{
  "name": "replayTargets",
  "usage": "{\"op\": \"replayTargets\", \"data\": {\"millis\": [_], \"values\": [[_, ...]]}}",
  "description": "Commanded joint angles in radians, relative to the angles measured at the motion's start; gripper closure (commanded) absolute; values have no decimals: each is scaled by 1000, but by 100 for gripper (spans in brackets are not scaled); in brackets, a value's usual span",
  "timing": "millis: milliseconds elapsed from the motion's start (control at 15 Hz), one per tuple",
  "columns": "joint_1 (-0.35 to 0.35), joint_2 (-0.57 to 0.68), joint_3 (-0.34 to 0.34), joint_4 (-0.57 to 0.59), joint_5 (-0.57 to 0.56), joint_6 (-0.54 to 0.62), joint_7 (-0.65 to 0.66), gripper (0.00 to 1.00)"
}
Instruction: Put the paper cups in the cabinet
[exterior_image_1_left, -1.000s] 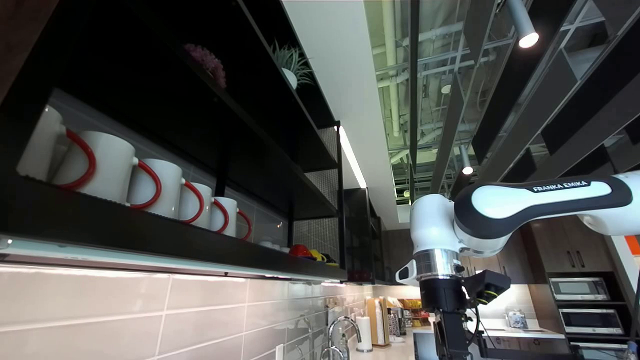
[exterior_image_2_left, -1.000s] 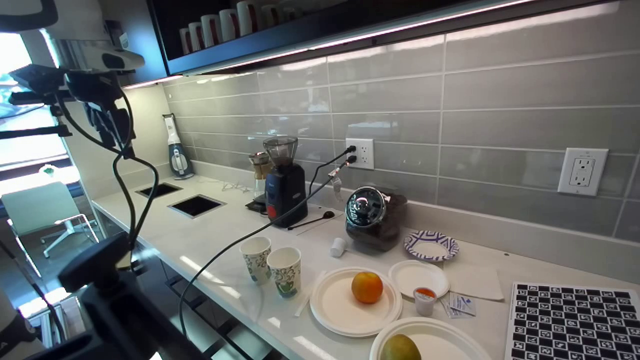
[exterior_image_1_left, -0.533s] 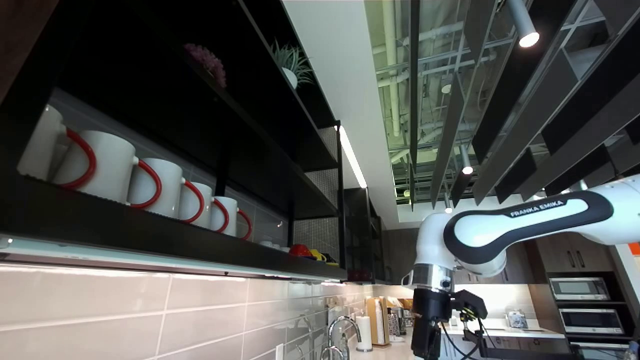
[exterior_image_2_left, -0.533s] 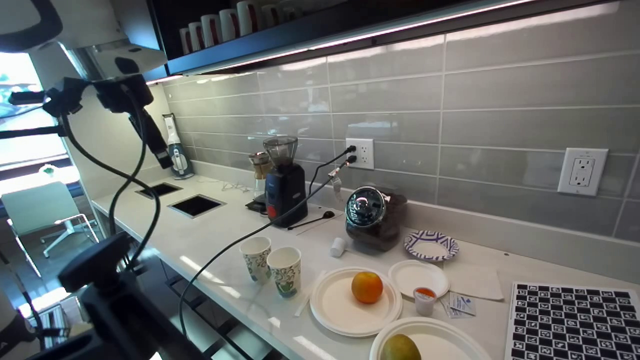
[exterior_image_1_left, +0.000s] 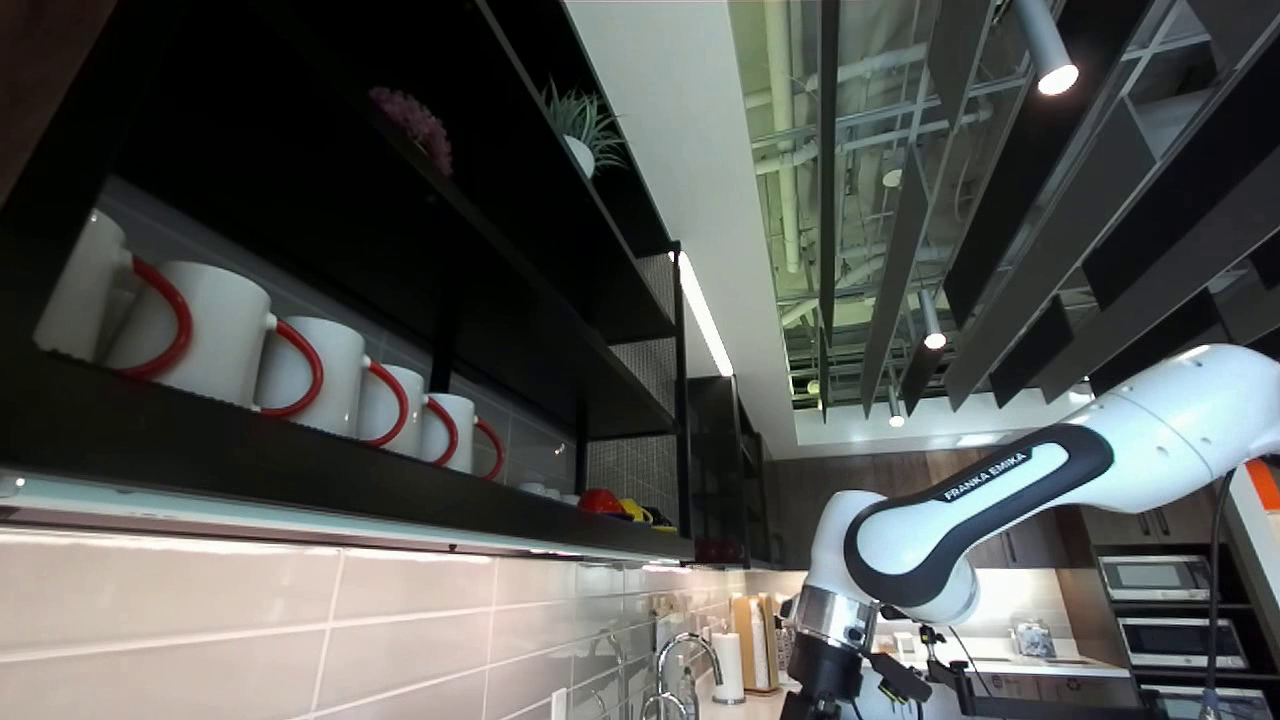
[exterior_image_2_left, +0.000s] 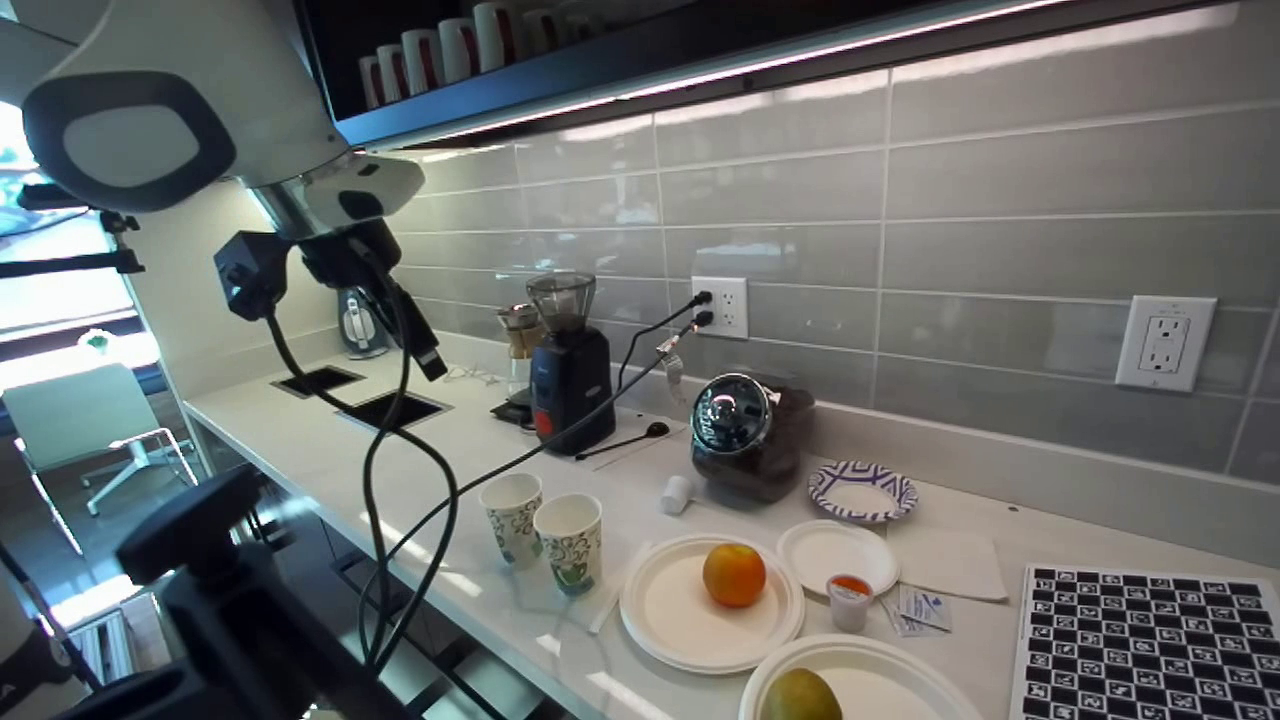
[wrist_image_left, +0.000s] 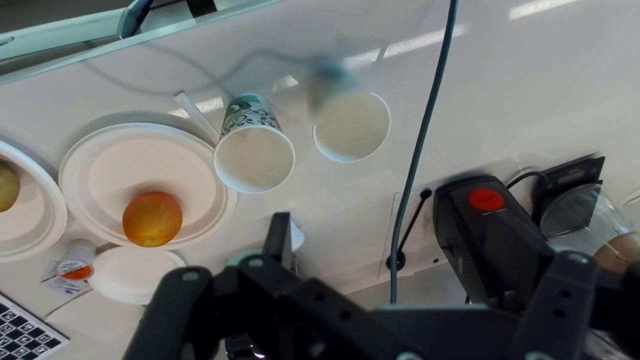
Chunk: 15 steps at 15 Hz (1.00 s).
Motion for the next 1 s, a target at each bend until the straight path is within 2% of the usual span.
{"op": "replayTargets", "data": {"millis": [0, 200, 400, 733, 933], "values": [[-6, 13, 10, 5, 9, 1, -6, 0], [-5, 19, 10, 12, 9, 1, -7, 0], [-49, 140, 51, 0, -47, 27, 51, 0], [-95, 336, 112, 21, -174, 187, 66, 0], [-86, 458, 118, 49, -232, 293, 26, 0]]}}
